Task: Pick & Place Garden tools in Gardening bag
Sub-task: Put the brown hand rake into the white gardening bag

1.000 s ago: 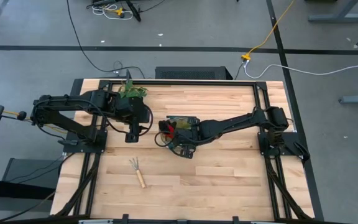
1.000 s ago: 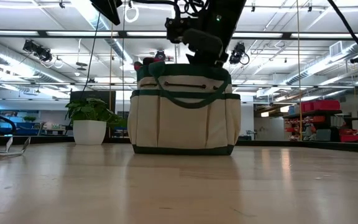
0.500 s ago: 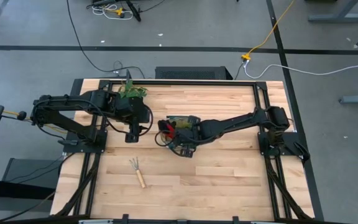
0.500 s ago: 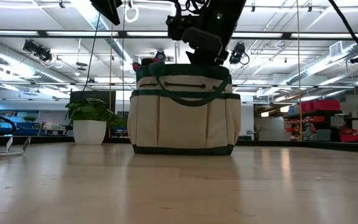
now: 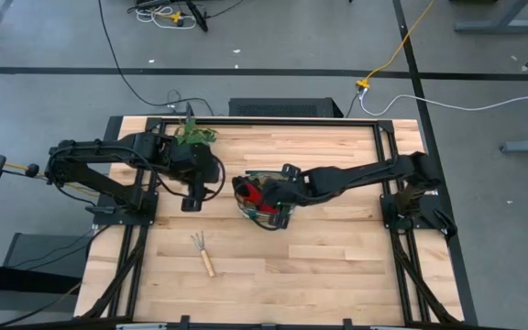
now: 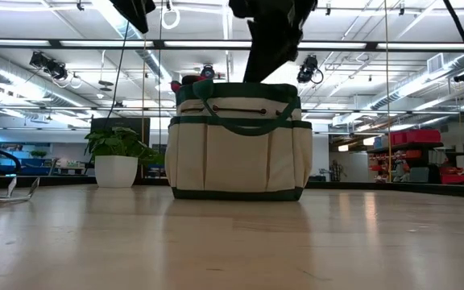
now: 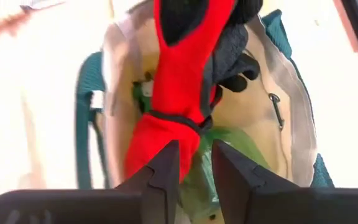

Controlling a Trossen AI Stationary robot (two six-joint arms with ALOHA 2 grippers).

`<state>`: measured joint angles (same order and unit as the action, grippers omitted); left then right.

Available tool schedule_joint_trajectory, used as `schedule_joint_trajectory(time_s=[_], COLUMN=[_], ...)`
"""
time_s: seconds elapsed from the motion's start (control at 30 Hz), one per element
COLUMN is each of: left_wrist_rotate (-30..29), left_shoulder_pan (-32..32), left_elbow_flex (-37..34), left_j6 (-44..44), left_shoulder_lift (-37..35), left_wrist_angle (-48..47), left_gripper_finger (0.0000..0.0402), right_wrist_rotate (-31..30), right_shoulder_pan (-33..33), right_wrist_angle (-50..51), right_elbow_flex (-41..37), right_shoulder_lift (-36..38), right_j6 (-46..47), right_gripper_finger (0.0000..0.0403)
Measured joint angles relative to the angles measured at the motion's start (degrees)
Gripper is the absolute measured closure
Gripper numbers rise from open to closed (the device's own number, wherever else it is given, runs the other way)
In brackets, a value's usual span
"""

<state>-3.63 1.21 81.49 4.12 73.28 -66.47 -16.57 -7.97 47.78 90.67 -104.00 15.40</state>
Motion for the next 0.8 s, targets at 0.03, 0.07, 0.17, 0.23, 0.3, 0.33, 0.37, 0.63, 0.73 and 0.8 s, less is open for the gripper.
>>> schedule_joint_trajectory(time_s=[0.03,0.07,0.17,0.23,0.3,0.33,0.37,0.63,0.73,0.8], left_wrist_rotate=[1.34,2.43,4.36,4.95,4.93,4.9,4.88,0.95,0.78,0.74], left_shoulder_pan=[0.12,0.45,2.35,4.26,6.63,7.81,8.97,17.52,19.17,20.07], left_elbow_flex=[0.0,0.0,-0.32,-1.33,-2.63,-3.57,-4.62,-15.47,-19.49,-21.77], left_j6=[-0.04,-0.19,-0.72,-1.47,-2.49,-3.24,-3.51,-5.26,-6.56,-7.79], left_shoulder_lift=[0.0,0.0,0.0,0.0,0.0,-0.02,-0.02,0.0,0.11,0.11], left_wrist_angle=[-0.43,-1.09,-2.4,-2.55,-2.5,-2.39,-2.15,1.08,3.81,5.76], left_gripper_finger=[0.0225,0.0225,0.0225,0.0225,0.0225,0.0225,0.0225,0.0225,0.0225,0.0225], right_wrist_rotate=[0.48,1.16,2.99,4.27,5.65,6.22,6.53,7.12,7.12,7.11], right_shoulder_pan=[-0.02,-0.02,-0.02,-0.02,-0.02,-0.08,-0.15,-0.76,-0.76,-0.76], right_wrist_angle=[-0.04,-0.06,-0.18,-0.49,-0.43,-0.67,-0.89,-1.28,-1.73,-1.79], right_elbow_flex=[0.0,0.0,0.0,0.02,0.02,0.02,0.02,0.04,0.02,0.03], right_shoulder_lift=[0.36,0.84,1.68,1.95,2.25,2.37,2.42,2.4,2.4,2.4], right_j6=[0.43,0.65,1.44,2.13,2.16,2.2,2.32,2.18,2.14,2.13], right_gripper_finger=[0.0307,0.0307,0.0307,0.0307,0.0307,0.0307,0.0307,0.0307,0.0307,0.0307])
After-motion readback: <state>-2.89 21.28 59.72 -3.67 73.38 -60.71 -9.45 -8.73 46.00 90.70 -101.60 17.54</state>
